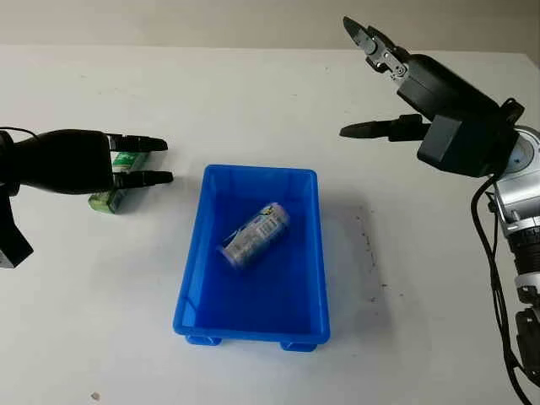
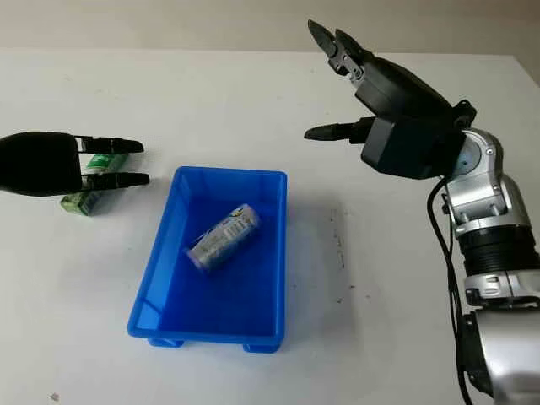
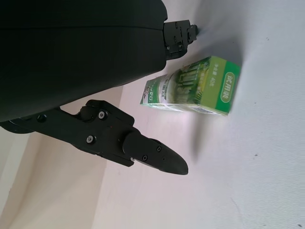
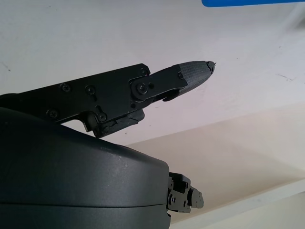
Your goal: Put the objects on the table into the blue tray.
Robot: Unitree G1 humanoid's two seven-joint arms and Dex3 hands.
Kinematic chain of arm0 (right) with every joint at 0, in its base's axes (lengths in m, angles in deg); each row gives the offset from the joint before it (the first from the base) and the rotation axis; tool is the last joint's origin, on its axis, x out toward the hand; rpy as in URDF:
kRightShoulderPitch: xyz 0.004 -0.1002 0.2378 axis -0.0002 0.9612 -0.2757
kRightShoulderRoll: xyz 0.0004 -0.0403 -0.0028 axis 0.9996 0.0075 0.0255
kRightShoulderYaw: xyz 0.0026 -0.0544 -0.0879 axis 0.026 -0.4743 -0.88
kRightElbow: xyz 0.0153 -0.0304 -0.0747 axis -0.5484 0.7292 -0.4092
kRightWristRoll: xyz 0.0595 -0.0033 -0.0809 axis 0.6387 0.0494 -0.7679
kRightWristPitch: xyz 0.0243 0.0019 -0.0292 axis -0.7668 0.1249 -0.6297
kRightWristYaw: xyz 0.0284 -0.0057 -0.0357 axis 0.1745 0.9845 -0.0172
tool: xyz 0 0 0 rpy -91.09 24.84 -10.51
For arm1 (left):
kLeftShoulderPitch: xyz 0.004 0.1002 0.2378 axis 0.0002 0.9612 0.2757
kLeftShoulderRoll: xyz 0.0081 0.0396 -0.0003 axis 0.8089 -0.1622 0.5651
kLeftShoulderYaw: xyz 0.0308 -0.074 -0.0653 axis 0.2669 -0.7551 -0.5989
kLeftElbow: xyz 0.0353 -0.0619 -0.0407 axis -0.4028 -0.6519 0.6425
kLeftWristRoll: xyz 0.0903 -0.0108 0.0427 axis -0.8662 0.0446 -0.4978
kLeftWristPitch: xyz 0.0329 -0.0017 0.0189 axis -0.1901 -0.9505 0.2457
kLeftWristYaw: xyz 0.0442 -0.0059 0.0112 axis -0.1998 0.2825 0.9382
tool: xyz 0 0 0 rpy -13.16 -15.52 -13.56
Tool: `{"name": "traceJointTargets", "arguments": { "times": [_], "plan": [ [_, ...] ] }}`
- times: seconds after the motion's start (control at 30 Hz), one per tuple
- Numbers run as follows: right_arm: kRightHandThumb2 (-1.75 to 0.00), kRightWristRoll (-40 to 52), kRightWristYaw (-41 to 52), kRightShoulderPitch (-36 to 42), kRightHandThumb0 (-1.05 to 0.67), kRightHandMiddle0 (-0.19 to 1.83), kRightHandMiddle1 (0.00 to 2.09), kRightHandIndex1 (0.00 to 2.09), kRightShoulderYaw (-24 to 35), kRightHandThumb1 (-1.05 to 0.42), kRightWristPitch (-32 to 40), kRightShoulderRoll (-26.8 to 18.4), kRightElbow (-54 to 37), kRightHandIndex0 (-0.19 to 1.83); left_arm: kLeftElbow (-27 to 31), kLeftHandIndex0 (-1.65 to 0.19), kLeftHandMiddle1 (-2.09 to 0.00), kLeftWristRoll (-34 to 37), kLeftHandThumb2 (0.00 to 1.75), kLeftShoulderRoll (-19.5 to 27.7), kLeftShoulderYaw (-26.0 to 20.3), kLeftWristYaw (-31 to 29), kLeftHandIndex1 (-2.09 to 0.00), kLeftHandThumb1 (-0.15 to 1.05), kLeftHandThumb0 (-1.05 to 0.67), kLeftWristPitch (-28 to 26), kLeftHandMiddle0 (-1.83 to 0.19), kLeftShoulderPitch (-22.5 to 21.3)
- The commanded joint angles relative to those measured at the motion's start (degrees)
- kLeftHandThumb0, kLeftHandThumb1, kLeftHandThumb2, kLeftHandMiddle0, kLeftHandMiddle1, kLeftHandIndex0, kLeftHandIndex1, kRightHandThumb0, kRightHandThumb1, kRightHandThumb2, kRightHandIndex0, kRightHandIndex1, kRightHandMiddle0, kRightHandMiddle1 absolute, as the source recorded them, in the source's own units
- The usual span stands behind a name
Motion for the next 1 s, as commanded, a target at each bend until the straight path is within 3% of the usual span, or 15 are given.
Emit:
{"name": "traceJointTargets", "arguments": {
  "times": [0.0,0.03,0.07,0.13,0.23,0.33,0.47,0.53,0.7,0.77,0.83,0.9,0.97],
  "plan": [
    [-0.07,0.5,0.2,0.4,-0.64,-0.17,0.05,0.05,0.6,-1.05,0.2,-0.9,-1.3,-0.18,-1.4,-0.01,-0.19,-0.1,0.05,-0.4,1.5,-1.8,-0.76,0.90,-0.30,0.5,-0.09,2.4],
    [-0.07,0.5,0.2,0.4,-0.64,-0.17,0.05,0.05,0.7,-1.05,0.3,-1.0,-1.4,-0.18,-1.6,0.04,-0.50,0.8,0.06,-0.9,1.2,-3.0,-0.97,0.93,-0.27,1.2,-0.02,2.5],
    [-0.07,0.5,0.3,0.4,-0.64,-0.17,0.05,0.05,0.7,-1.05,0.5,-1.0,-1.6,-0.18,-1.8,0.06,-1.08,1.9,0.06,-1.4,0.6,-3.9,-1.22,0.96,-0.22,1.9,0.10,2.8],
    [-0.07,0.4,0.5,0.6,-0.65,-0.17,0.05,0.05,0.8,-1.05,1.1,-1.2,-2.2,-0.18,-1.9,0.03,-1.69,3.4,0.06,-2.1,0.3,-4.6,-1.48,1.00,-0.20,2.5,0.15,3.2],
    [-0.08,0.2,0.5,1.0,-0.66,-0.17,0.05,0.05,1.0,-1.05,1.9,-1.4,-2.9,-0.18,-2.0,-0.03,-2.02,3.7,0.05,-3.1,0.9,-4.5,-1.51,1.00,-0.22,1.0,0.01,3.4],
    [-0.08,0.2,0.7,1.3,-0.67,-0.17,0.05,0.05,1.1,-1.05,2.9,-1.7,-3.8,-0.18,-2.4,0.02,-2.08,4.9,0.06,-4.3,0.4,-7.2,-1.69,1.03,-0.25,0.2,-0.24,3.6],
    [-0.10,0.1,0.6,1.8,-0.68,-0.17,0.05,0.06,1.1,-1.05,3.3,-2.0,-4.3,-0.17,-2.7,-0.05,-2.09,6.0,0.06,-5.5,0.4,-13.2,-2.01,1.04,-0.28,-0.1,-0.66,3.1],
    [-0.10,0.1,0.7,1.9,-0.69,-0.17,0.05,0.06,1.2,-1.05,3.3,-2.1,-4.4,-0.16,-2.5,-0.14,-2.09,6.7,0.06,-6.0,0.2,-17.0,-2.07,1.04,-0.31,0.2,-0.86,2.6],
    [-0.10,0.3,0.9,1.8,-0.69,-0.16,0.06,0.06,1.2,-1.05,3.3,-2.3,-4.3,-0.16,-1.6,-0.16,-2.09,10.0,0.05,-6.7,-1.8,-22.0,-2.07,0.98,-0.32,0.8,-0.98,2.2],
    [-0.11,0.5,1.1,1.6,-0.69,-0.17,0.05,0.06,1.1,-1.05,3.2,-2.3,-4.0,-0.16,-1.0,-0.36,-2.09,11.5,0.06,-6.8,-2.9,-22.6,-2.09,1.00,-0.29,0.7,-1.03,1.6],
    [-0.11,0.6,1.3,1.4,-0.69,-0.17,0.05,0.06,1.0,-1.05,3.5,-2.3,-4.0,-0.16,-0.2,-0.43,-2.09,15.1,0.06,-6.9,-5.8,-24.5,-2.09,1.02,-0.26,1.2,-1.03,1.1],
    [-0.10,0.6,1.1,1.2,-0.68,-0.16,0.06,0.06,1.0,-1.05,3.3,-2.1,-3.8,-0.15,0.8,-0.58,-2.09,21.0,0.35,-7.4,-11.1,-27.8,-2.09,1.04,-0.39,0.0,-1.06,1.3],
    [-0.09,0.7,0.9,1.0,-0.67,-0.15,0.06,0.06,1.1,-1.05,3.1,-2.0,-3.7,-0.15,2.6,-0.64,-2.09,24.6,0.45,-7.4,-14.3,-29.7,-2.09,1.05,-0.48,-1.1,-1.08,1.7]
  ]
}}
